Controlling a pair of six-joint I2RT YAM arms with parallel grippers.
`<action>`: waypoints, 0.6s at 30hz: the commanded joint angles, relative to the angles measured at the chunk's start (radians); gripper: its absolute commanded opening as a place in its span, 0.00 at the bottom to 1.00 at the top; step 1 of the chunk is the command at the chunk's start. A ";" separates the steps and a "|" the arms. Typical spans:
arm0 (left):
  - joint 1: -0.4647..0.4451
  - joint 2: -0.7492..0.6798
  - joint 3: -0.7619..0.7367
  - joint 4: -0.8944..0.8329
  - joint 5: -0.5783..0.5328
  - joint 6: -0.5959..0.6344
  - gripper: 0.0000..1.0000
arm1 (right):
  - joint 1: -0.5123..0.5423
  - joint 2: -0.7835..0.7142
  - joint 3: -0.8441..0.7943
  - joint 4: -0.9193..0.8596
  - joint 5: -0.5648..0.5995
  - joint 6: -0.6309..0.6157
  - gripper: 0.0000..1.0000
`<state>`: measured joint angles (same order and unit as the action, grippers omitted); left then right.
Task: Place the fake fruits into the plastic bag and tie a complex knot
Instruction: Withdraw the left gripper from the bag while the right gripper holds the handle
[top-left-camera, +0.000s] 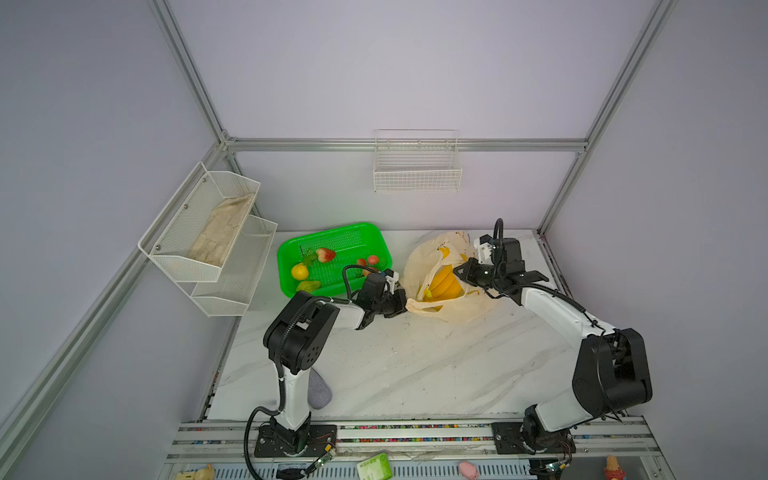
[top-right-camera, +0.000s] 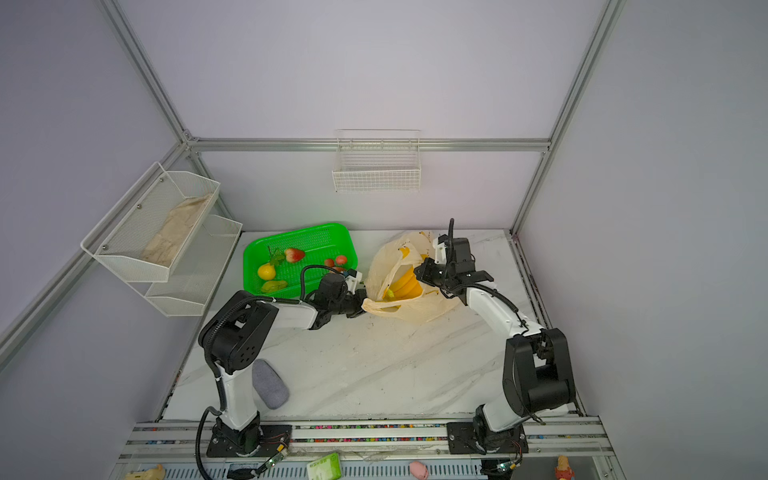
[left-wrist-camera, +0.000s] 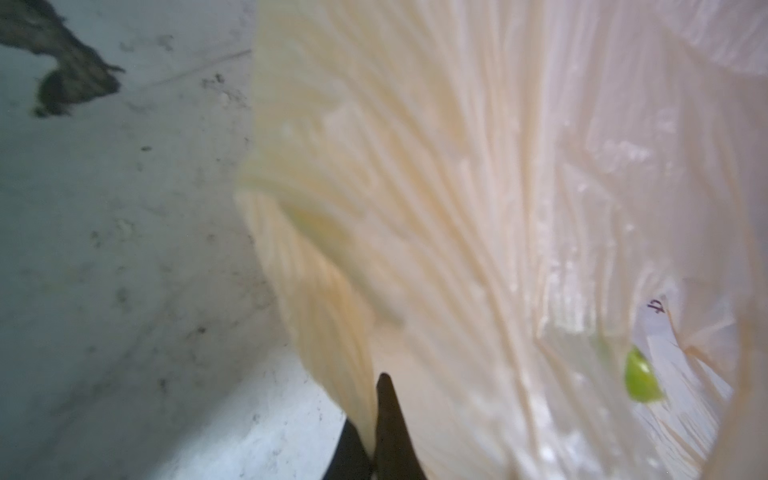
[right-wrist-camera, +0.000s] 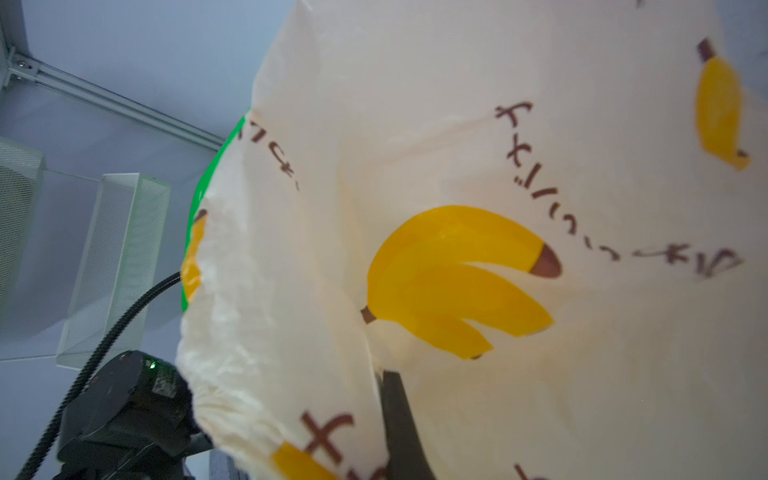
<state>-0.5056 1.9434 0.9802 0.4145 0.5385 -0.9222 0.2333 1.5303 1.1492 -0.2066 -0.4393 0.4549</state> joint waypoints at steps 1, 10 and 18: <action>-0.005 -0.139 0.043 0.079 0.118 -0.013 0.00 | -0.011 -0.063 0.111 -0.179 0.224 -0.123 0.00; -0.007 -0.290 0.025 0.111 0.319 -0.120 0.00 | -0.011 -0.085 0.228 -0.340 0.417 -0.199 0.00; 0.035 -0.347 0.006 -0.096 0.290 0.006 0.00 | -0.011 -0.049 0.228 -0.289 0.300 -0.191 0.00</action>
<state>-0.4953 1.6524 0.9802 0.4305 0.8322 -0.9966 0.2268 1.4666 1.3674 -0.4919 -0.0933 0.2779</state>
